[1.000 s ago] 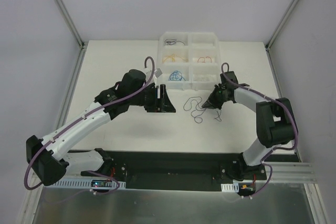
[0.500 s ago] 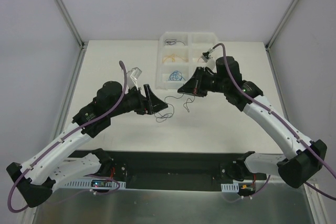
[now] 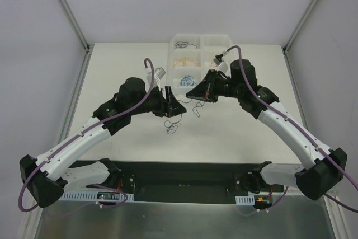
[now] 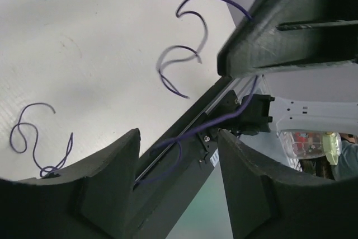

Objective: Untangle the cables

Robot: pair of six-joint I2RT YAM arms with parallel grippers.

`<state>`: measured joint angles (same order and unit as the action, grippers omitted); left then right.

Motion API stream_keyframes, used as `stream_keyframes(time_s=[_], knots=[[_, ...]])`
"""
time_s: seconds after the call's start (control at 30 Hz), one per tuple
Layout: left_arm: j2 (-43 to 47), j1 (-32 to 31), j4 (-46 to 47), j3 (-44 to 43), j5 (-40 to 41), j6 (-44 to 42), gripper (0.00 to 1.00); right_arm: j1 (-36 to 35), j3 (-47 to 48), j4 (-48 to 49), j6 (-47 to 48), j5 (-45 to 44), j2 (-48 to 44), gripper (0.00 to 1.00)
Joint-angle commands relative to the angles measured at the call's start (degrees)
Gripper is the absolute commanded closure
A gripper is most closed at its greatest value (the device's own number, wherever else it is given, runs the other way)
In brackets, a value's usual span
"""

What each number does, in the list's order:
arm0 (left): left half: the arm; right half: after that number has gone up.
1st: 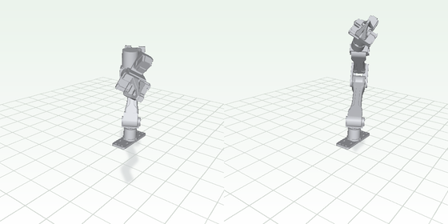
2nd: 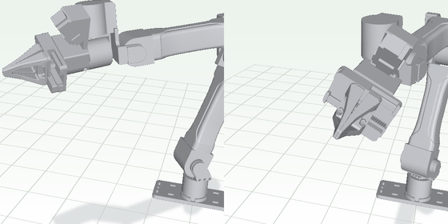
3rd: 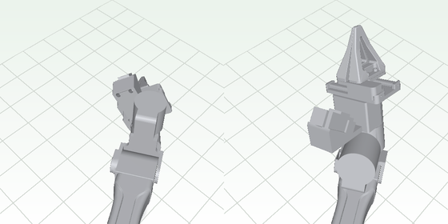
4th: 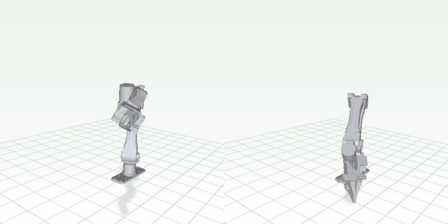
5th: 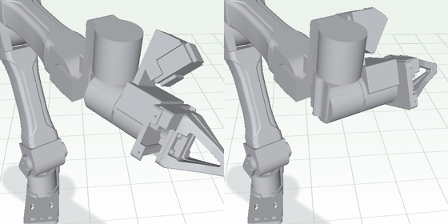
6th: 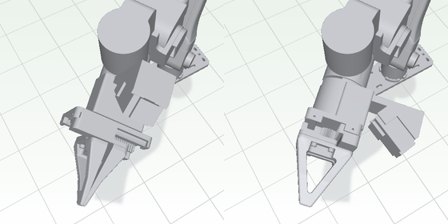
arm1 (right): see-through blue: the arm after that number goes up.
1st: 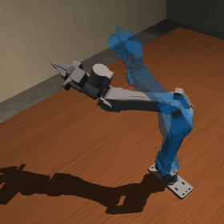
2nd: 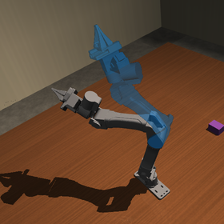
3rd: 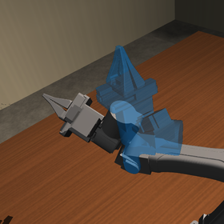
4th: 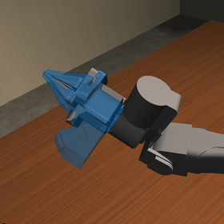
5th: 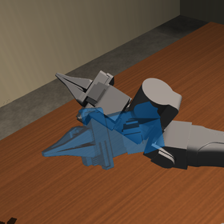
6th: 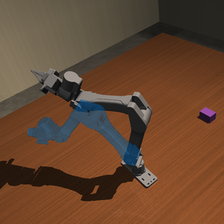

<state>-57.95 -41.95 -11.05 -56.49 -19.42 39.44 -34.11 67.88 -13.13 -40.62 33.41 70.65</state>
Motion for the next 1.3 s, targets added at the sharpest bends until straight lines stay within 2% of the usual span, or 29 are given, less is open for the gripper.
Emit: stream_keyframes(time_s=[0.0, 0.03, 0.07, 0.17, 0.3, 0.4, 0.57, 0.67, 0.8, 0.87, 0.97, 1.07, 1.27], knots=[[-4.8, 0.0, 0.2, -0.5, -4.2, 0.3, 0.55, -0.1, -2.4, 1.6, -0.9, 0.1, -2.4, 0.99], [-5.9, 0.0, -0.3, -1.1, -4.7, 0.8, 0.58, -0.1, -2.3, 0.0, 0.4, -1.6, -3.5, 0.99], [-7.2, 0.1, -1.4, -1.9, -4.7, 1.2, 0.55, -0.1, -1.7, -4.3, 3.0, -3.5, -4.2, 0.99], [-9.4, 0.3, -5.8, -4.5, -4.8, 0.0, 0.37, -0.1, 3.7, -17.6, 13.0, -11.9, -5.1, 0.99], [-7.0, 0.3, -8.5, -4.3, -3.1, -0.4, 0.3, -0.3, 7.0, -27.0, 22.1, -20.8, -4.3, 0.99], [-2.7, 0.6, -10.4, -1.5, 0.2, 0.7, 0.27, -0.7, 3.9, -26.6, 24.2, -21.3, -1.8, 0.99], [3.1, 1.7, -17.3, 0.1, 7.6, 2.7, 0.26, -5.3, -2.5, -18.2, 22.4, -17.2, 6.2, 0.99], [5.8, 2.0, -19.1, 1.1, 9.7, 3.7, 0.26, -9.2, -2.8, -14.3, 22.3, -14.0, 14.5, 0.94], [7.5, 2.0, -19.7, 2.2, 10.0, 5.6, 0.26, -9.8, -1.2, -12.8, 23.6, -10.2, 25.4, 0.9], [7.7, 2.0, -19.9, 2.3, 10.2, 6.0, 0.26, -9.8, 1.5, -15.3, 26.3, -10.5, 28.2, 0.83], [8.0, 2.0, -20.0, 2.6, 10.2, 6.3, 0.27, -9.8, 4.5, -19.4, 29.7, -11.5, 29.0, 0.65], [8.1, 2.0, -19.9, 3.0, 10.5, 6.5, 0.27, -9.7, 4.9, -22.3, 31.2, -13.2, 27.0, 0.45], [6.4, 2.0, -20.0, 2.6, 9.9, 5.8, 0.27, -9.2, 0.4, -22.7, 27.8, -15.3, 20.1, 0.16]])
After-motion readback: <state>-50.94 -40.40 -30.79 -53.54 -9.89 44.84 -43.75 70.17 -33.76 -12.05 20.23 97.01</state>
